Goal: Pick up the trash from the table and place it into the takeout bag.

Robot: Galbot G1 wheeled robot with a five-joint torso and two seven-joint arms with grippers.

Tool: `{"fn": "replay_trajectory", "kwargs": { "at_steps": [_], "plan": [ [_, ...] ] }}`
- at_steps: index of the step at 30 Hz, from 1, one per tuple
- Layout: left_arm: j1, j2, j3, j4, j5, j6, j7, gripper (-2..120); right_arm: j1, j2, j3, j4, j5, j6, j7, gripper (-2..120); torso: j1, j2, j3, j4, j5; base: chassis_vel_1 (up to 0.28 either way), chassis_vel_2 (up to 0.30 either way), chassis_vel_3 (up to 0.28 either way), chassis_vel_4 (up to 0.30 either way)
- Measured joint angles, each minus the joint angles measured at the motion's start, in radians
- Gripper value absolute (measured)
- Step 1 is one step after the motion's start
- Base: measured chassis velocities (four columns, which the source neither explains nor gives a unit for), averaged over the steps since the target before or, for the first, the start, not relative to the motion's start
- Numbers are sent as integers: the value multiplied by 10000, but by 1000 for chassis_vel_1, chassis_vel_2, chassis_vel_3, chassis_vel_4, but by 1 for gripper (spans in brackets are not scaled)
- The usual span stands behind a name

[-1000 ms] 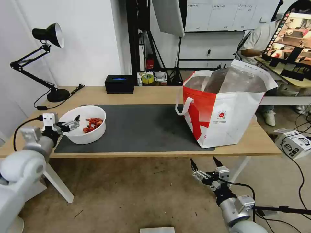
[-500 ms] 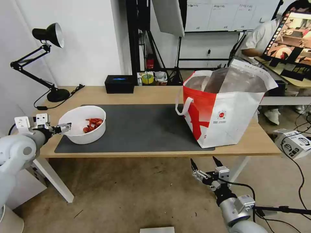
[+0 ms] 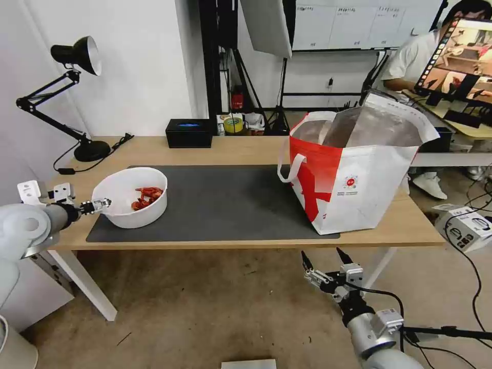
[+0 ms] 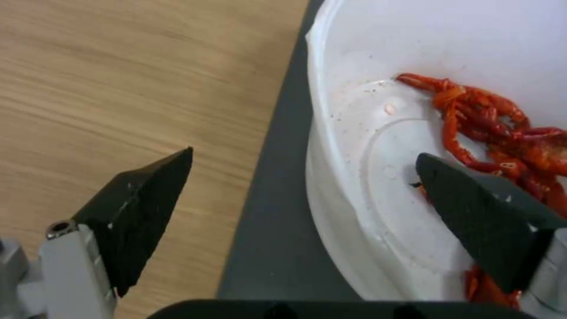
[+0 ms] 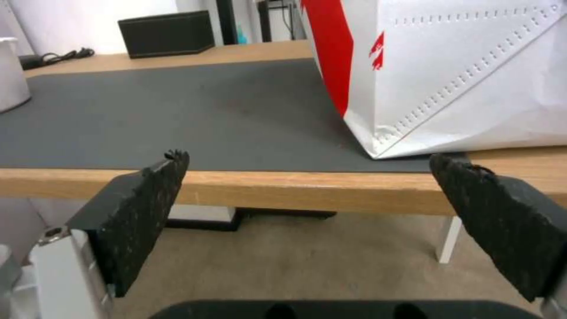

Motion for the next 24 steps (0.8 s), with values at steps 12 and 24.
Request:
{"fn": "replay_trajectory", "kwargs": {
  "at_steps": [12, 24],
  "plan": [
    [-161, -68, 212, 238, -129, -32, 21, 99, 0, 0, 0, 0, 0, 0, 0, 100, 0, 0, 0, -1, 1, 0, 0, 0, 0],
    [-146, -147, 277, 294, -211, -55, 73, 56, 0, 0, 0, 0, 0, 1, 0, 100, 0, 1, 0, 0, 3, 0, 0, 0, 0]
  ]
}}
